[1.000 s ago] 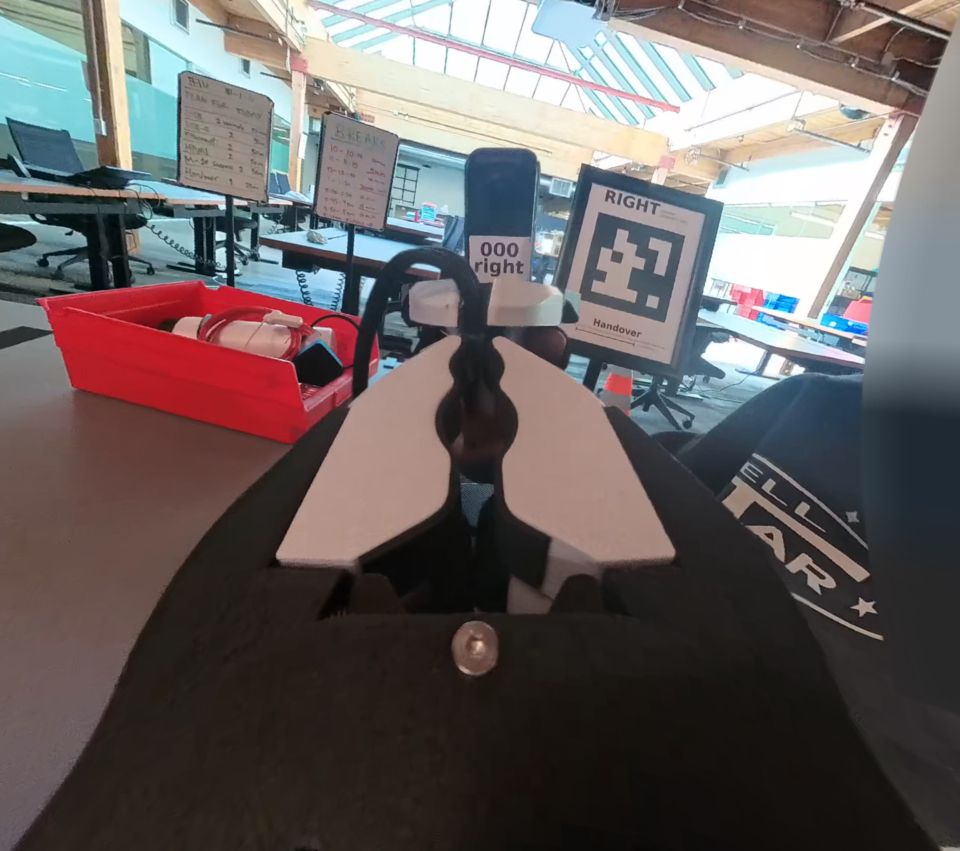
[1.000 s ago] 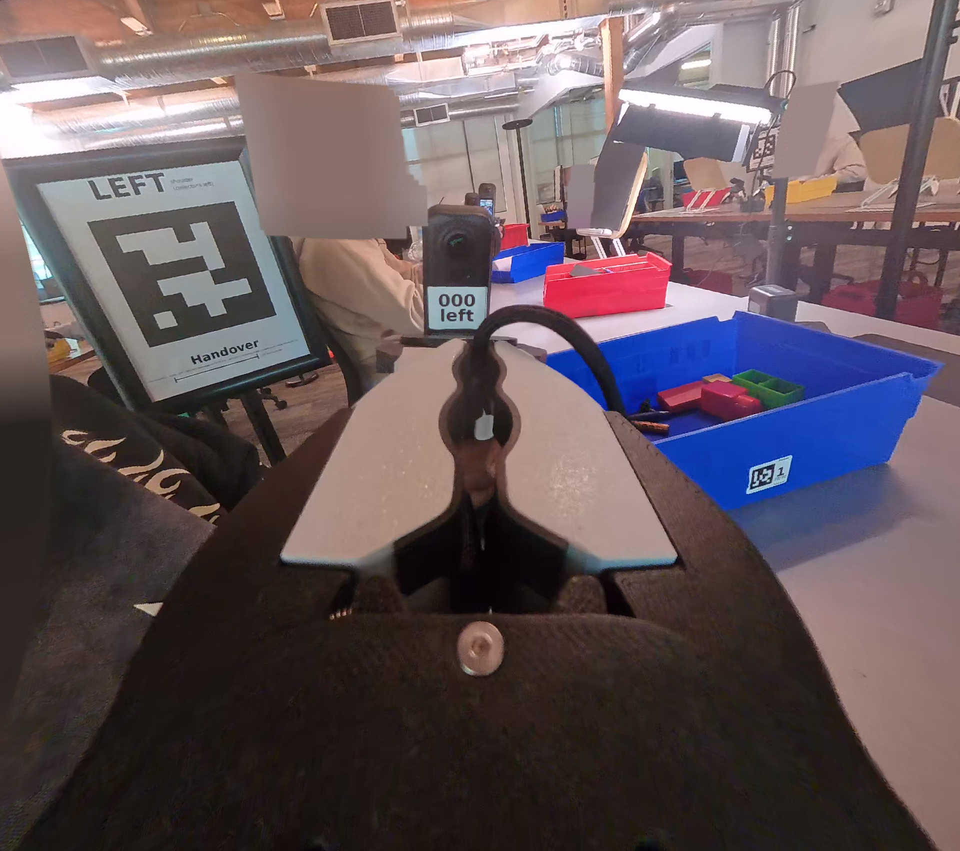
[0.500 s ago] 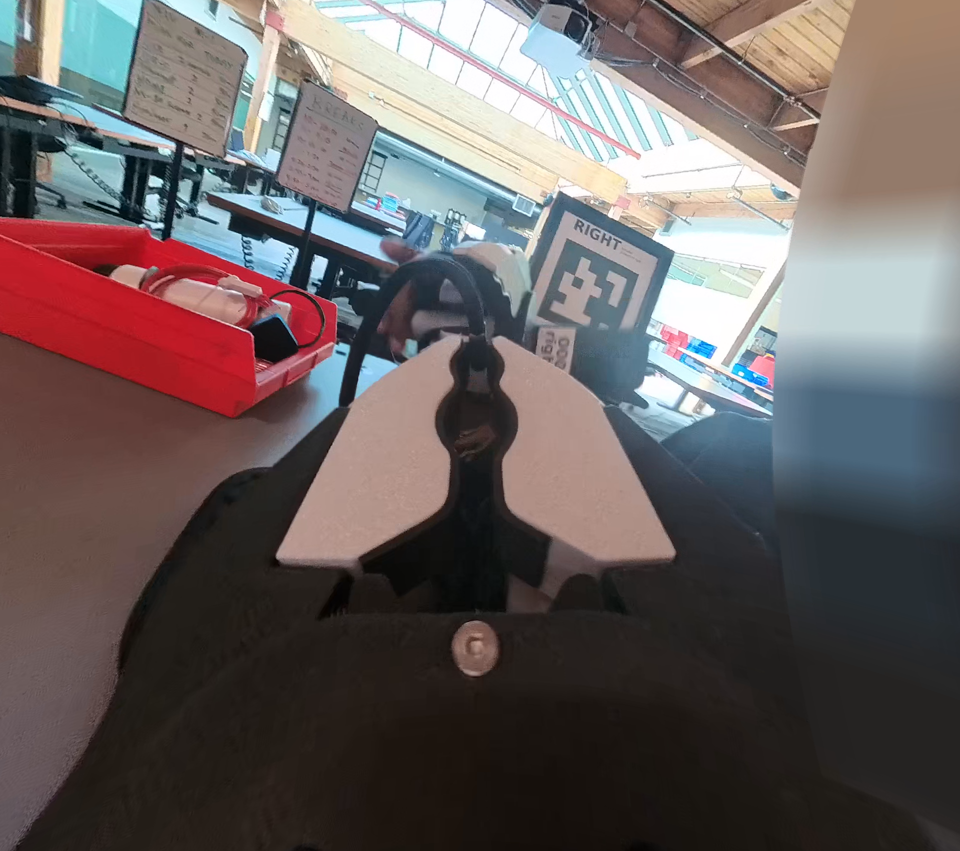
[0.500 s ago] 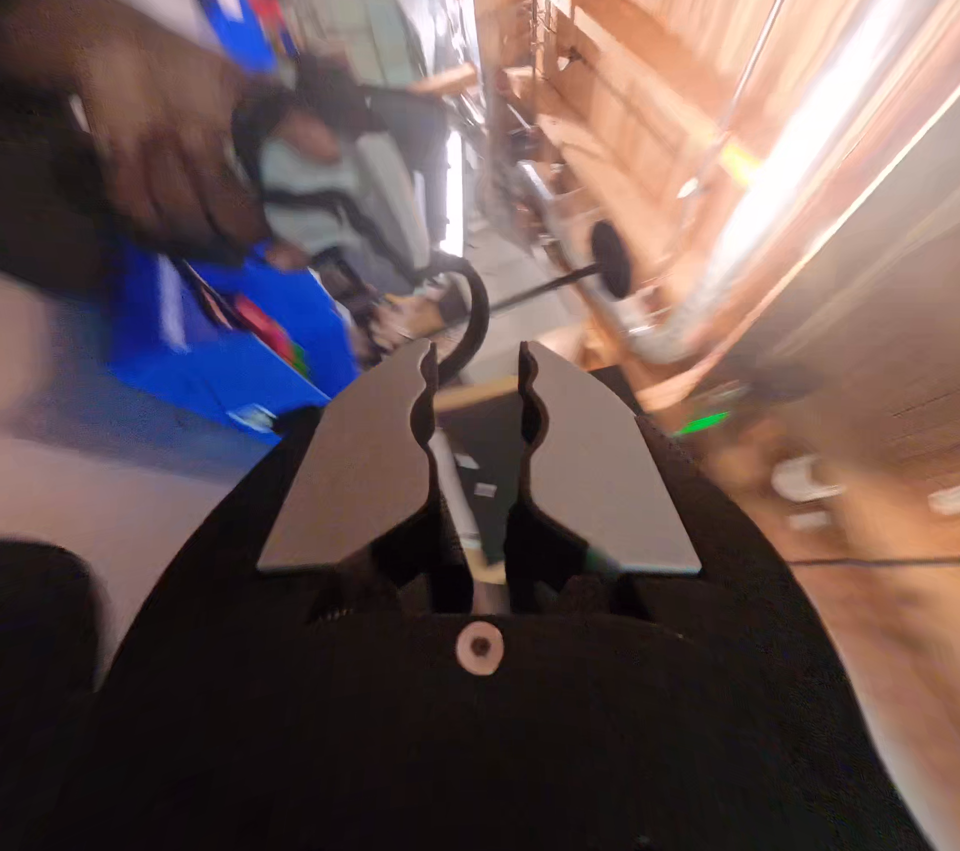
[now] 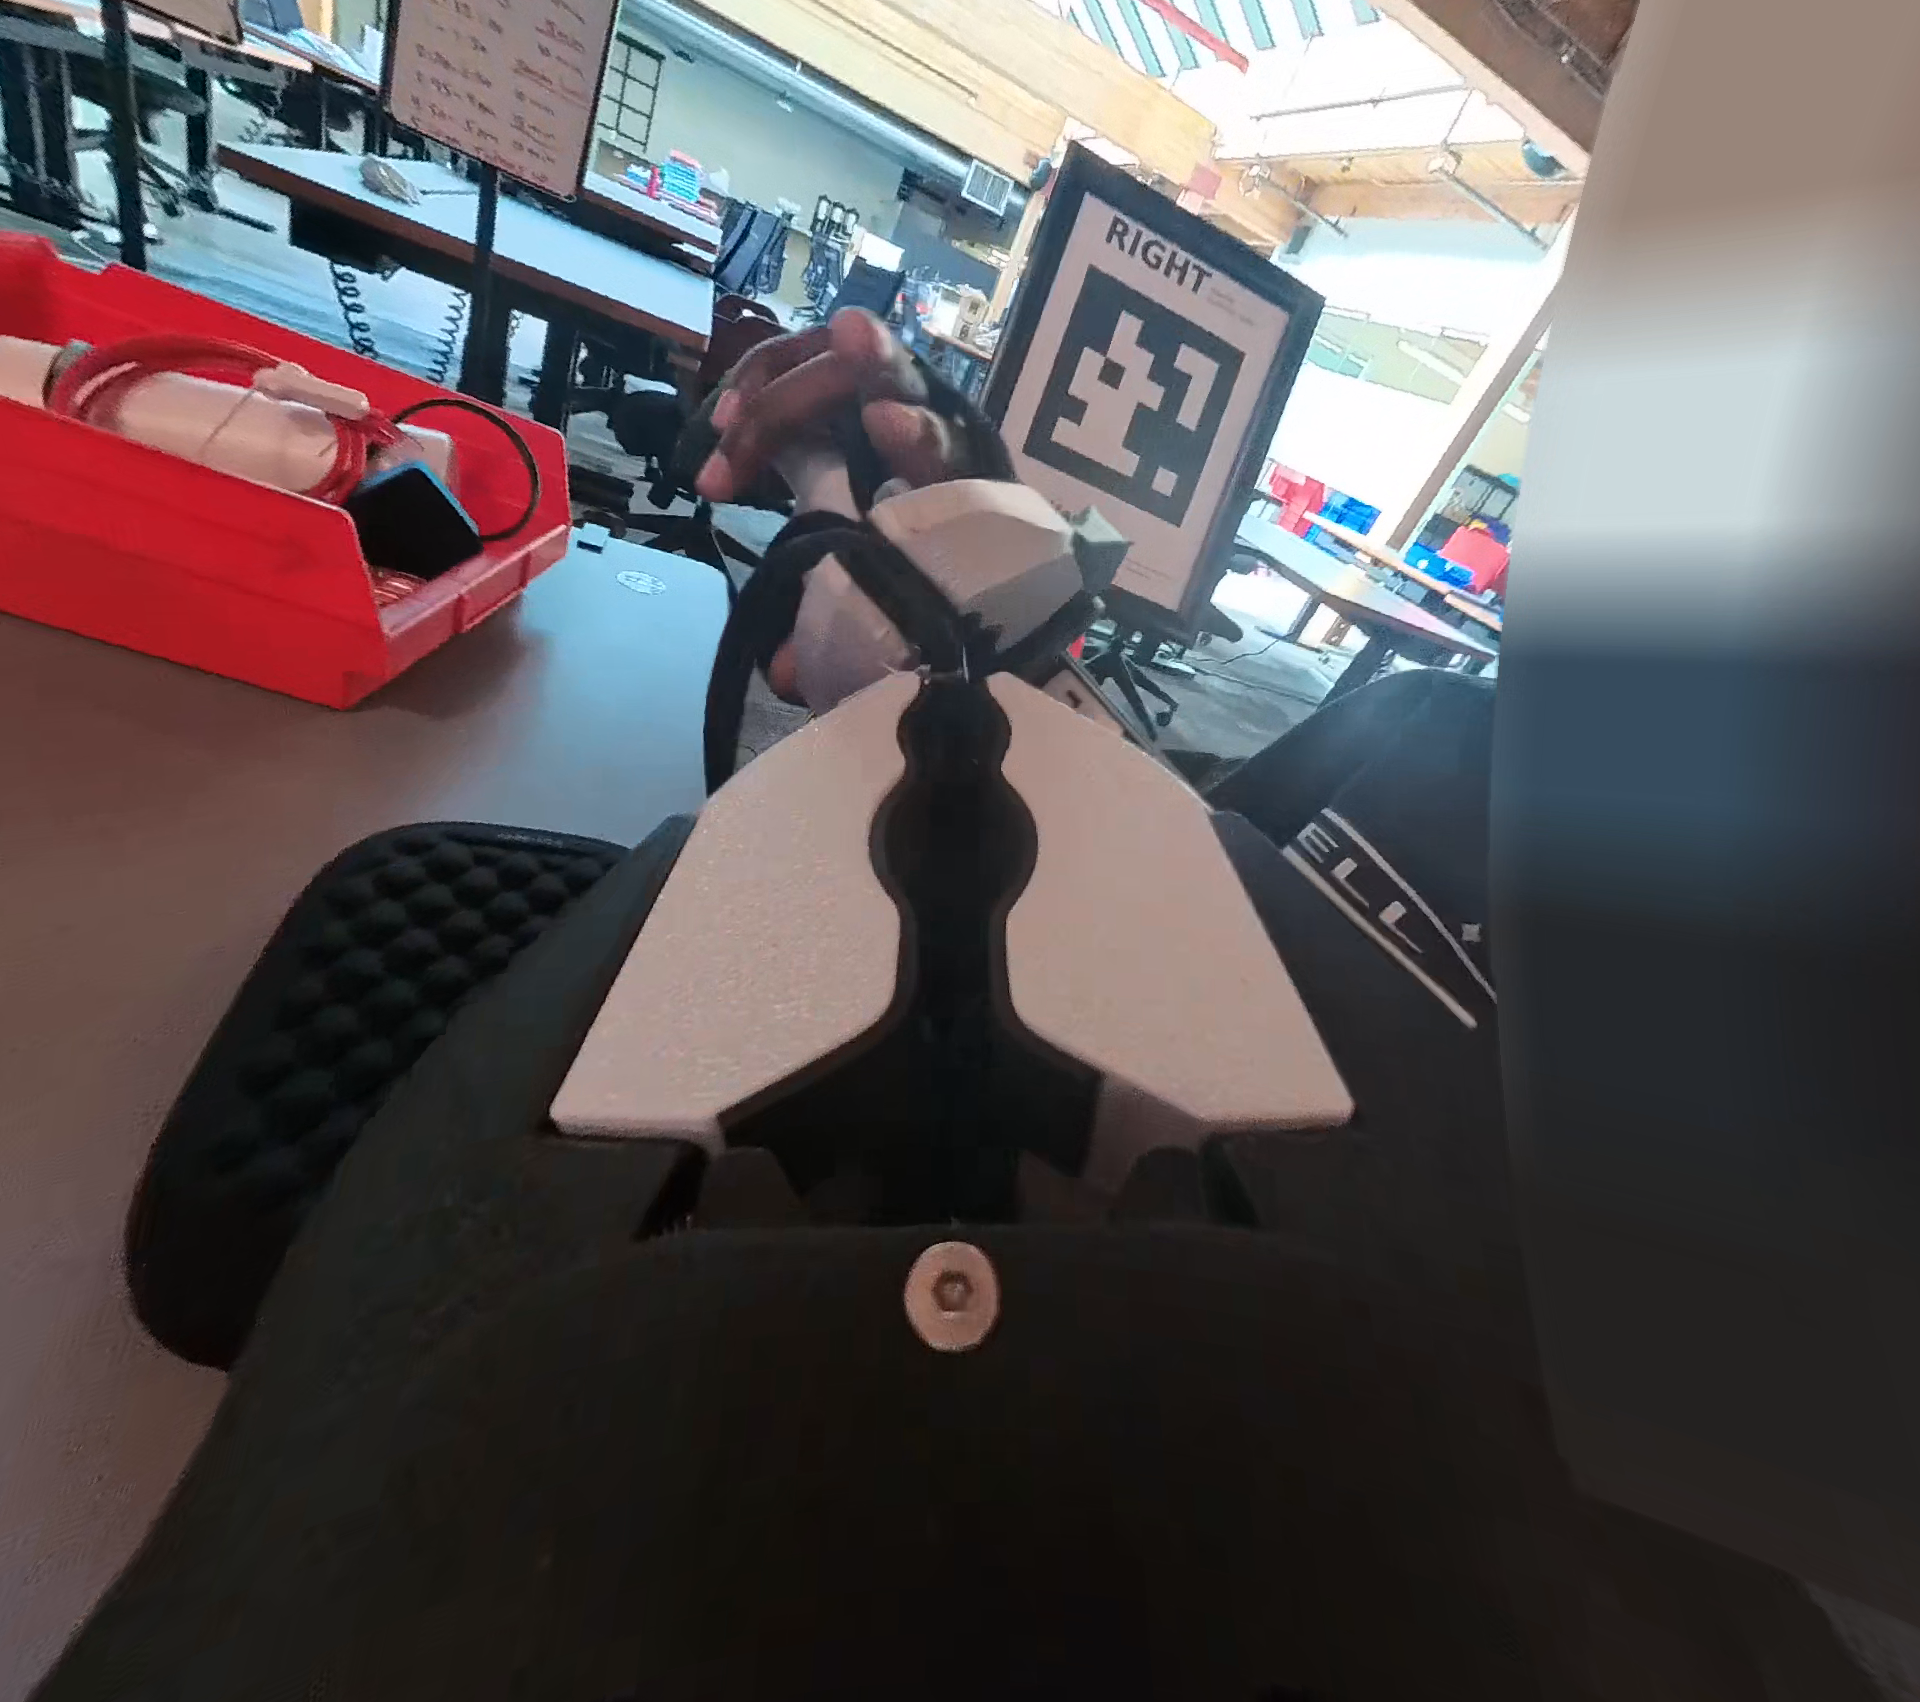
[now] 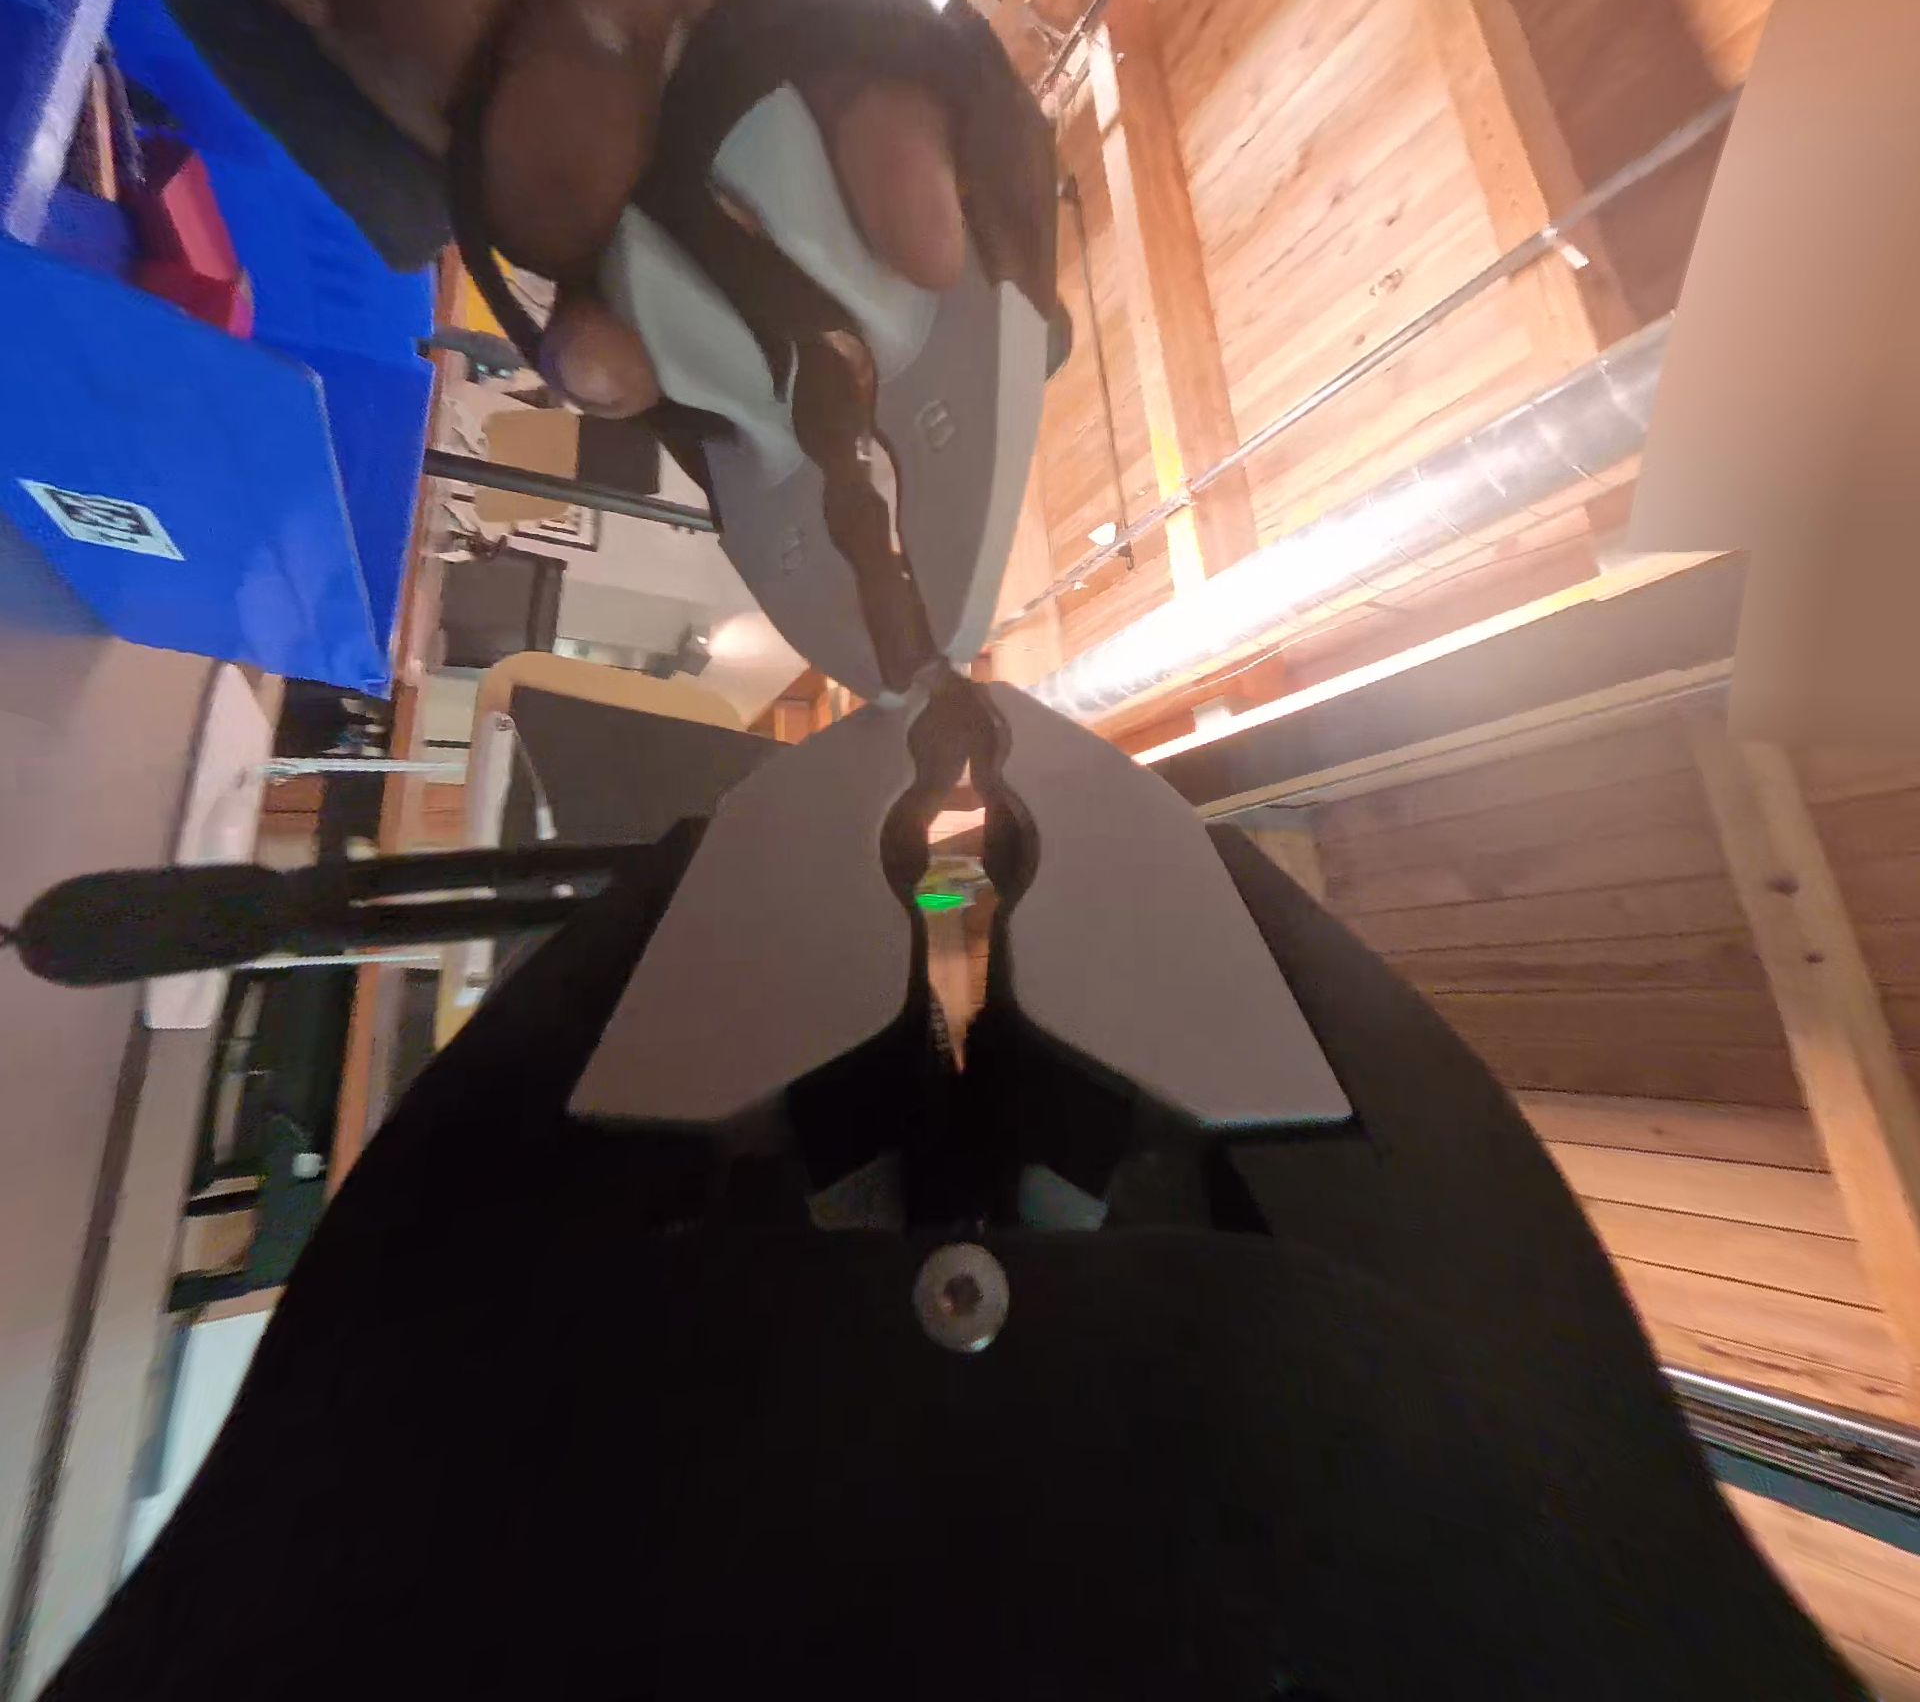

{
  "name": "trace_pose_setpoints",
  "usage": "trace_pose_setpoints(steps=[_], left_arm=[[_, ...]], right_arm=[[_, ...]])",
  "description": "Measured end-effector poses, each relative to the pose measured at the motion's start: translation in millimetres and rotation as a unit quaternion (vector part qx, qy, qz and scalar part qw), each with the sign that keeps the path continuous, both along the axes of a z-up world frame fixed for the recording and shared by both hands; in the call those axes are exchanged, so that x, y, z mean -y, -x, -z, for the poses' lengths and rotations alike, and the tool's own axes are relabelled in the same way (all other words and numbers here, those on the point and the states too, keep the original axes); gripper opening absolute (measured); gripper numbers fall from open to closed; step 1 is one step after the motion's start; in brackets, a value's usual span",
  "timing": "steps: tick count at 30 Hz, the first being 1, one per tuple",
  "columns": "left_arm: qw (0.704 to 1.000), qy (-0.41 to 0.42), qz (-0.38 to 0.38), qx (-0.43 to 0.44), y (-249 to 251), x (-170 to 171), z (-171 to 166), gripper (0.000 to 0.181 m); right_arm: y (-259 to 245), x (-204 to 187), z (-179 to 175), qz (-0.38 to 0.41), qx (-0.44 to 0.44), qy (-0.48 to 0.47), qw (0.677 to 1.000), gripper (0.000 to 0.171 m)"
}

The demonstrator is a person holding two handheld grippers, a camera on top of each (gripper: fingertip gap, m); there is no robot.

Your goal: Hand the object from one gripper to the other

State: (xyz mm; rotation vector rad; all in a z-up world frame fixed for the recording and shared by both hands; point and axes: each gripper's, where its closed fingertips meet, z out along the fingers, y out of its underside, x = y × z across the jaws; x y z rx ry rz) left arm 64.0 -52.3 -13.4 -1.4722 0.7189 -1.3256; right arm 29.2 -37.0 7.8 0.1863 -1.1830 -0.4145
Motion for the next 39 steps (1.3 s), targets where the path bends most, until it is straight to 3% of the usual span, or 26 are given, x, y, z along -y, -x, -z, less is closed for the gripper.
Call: trace_pose_setpoints(steps=[3,5,7,10,11,13,16,18,20,22,27,31,36,39], left_arm=[[0.999,-0.046,-0.016,0.002,7,2,-9,0.016],[0.993,-0.102,-0.061,-0.003,16,-2,-16,0.022],[0.981,-0.156,-0.116,-0.004,25,-7,-24,0.026],[0.970,-0.183,-0.155,-0.030,25,-13,-23,0.031],[0.971,-0.177,-0.153,-0.044,22,-15,-18,0.031],[0.976,-0.162,-0.133,-0.057,15,-14,-11,0.031],[0.978,-0.146,-0.135,-0.054,10,-19,-7,0.021],[0.980,-0.146,-0.125,-0.058,8,-18,-4,0.005],[0.982,-0.142,-0.112,-0.060,6,-15,-3,0.004],[0.986,-0.134,-0.094,-0.039,5,-11,-7,0.003],[0.991,-0.091,-0.064,0.075,19,-6,-30,0.004],[0.987,-0.085,-0.067,0.115,31,-6,-39,0.004],[0.988,-0.087,-0.065,0.114,30,-4,-40,0.004],[0.987,-0.091,-0.068,0.109,30,-5,-40,0.004]], right_arm=[[-4,-7,-11,-0.030,-0.013,0.117,0.993,0.004],[-5,-11,-20,-0.095,-0.016,0.268,0.959,0.004],[0,-7,-17,-0.182,0.040,0.458,0.869,0.004],[1,7,-20,-0.307,0.109,0.661,0.675,0.004],[-1,6,-24,-0.329,0.108,0.694,0.631,0.004],[1,6,-20,-0.329,0.129,0.734,0.580,0.004],[5,9,-12,-0.313,0.150,0.745,0.569,0.004],[7,10,-10,-0.301,0.154,0.750,0.568,0.004],[7,11,-7,-0.292,0.160,0.761,0.557,0.004],[7,12,-9,-0.299,0.158,0.774,0.535,0.005],[5,10,-10,-0.314,0.172,0.814,0.457,0.031],[8,14,-3,-0.319,0.201,0.825,0.420,0.027],[15,22,2,-0.327,0.215,0.824,0.411,0.022],[17,25,8,-0.316,0.229,0.821,0.418,0.005]])
